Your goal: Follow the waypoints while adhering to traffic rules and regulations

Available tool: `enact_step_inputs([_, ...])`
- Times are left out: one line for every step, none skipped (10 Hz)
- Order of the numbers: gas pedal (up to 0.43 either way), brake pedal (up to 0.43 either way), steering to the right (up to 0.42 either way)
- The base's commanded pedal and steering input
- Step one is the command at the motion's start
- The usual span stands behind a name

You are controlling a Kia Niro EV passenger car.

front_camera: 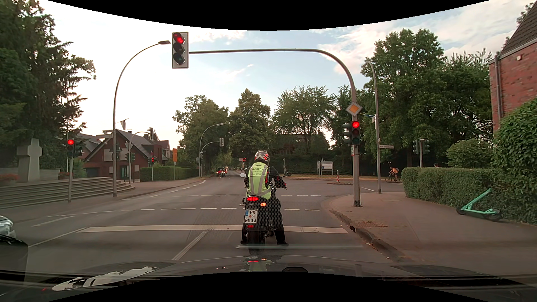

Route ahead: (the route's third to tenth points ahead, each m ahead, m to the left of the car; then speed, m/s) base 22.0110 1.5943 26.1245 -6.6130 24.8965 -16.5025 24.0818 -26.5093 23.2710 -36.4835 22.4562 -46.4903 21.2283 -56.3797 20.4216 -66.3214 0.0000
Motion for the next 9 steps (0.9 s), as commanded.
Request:
enact_step_inputs([0.000, 0.000, -0.016])
enact_step_inputs([0.000, 0.000, -0.016])
enact_step_inputs([0.000, 0.000, -0.016])
enact_step_inputs([0.000, 0.000, -0.016])
enact_step_inputs([0.000, 0.000, -0.016])
enact_step_inputs([0.000, 0.000, -0.016])
enact_step_inputs([0.000, 0.000, -0.016])
enact_step_inputs([0.000, 0.000, -0.016])
enact_step_inputs([0.000, 0.000, -0.016])
